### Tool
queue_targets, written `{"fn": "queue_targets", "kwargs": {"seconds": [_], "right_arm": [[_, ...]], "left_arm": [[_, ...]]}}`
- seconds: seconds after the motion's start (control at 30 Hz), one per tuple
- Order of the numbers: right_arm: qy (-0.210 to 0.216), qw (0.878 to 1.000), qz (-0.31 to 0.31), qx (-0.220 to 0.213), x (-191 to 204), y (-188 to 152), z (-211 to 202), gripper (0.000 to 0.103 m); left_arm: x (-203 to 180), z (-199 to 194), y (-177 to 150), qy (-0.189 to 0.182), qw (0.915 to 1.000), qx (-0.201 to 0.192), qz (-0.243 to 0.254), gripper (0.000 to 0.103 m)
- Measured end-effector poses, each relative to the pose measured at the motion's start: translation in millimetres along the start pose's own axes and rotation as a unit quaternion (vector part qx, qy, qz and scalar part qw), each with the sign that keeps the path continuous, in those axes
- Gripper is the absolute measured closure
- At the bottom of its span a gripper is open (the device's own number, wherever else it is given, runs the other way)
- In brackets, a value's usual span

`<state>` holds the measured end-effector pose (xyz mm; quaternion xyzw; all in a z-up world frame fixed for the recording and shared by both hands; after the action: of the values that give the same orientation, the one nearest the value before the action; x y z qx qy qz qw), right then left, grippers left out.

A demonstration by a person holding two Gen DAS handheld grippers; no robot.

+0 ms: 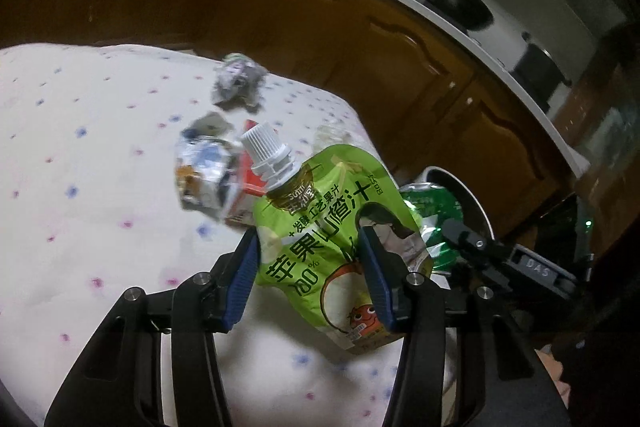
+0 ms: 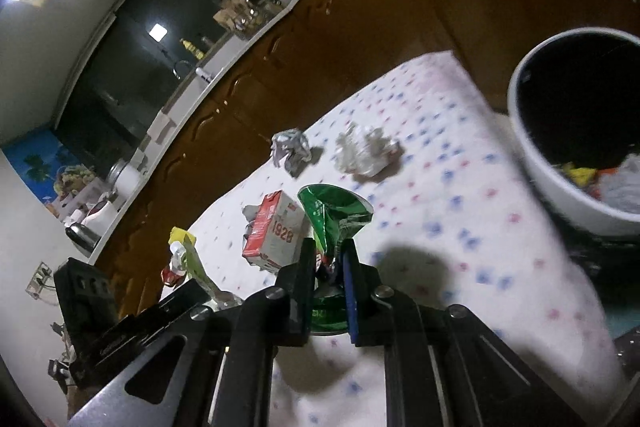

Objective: Collect trash
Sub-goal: 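Grasp the green juice pouch with the left tool while the right tool grasps the green can, then carry the juice pouch and can over the bin and open both tools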

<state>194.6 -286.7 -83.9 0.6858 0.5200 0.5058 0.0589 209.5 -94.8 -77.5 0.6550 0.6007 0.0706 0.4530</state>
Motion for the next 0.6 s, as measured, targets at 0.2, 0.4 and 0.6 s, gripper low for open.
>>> {"fn": "queue_targets", "kwargs": {"seconds": [0.2, 0.4, 0.6], "right_arm": [[-0.026, 0.999, 0.0, -0.034, -19.5, 9.7, -38.8, 0.09], [-0.053, 0.996, 0.009, -0.068, -44.6, 20.1, -71.7, 0.09], [-0.082, 0.992, 0.011, -0.098, -65.2, 28.1, -101.3, 0.09]], "left_arm": [[-31.9, 9.3, -4.4, -0.009, 0.9993, 0.007, 0.037, 0.054], [-63.8, 18.8, -2.5, -0.008, 0.997, 0.009, 0.076, 0.054], [-94.3, 32.8, 0.0, -0.014, 0.9942, 0.012, 0.106, 0.054]]}}
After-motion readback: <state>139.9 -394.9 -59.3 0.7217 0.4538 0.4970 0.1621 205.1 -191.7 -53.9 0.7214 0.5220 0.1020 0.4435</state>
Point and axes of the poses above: each gripper's, at about its wrist camera, not at the fingertips, and z roughly the way its jaws point, x to its left, y to its top, the point moved 7 cm from there along z, roughly the way its jaws point, and after that the axes turned 3 degrees about -x, right-handed, at the moved point
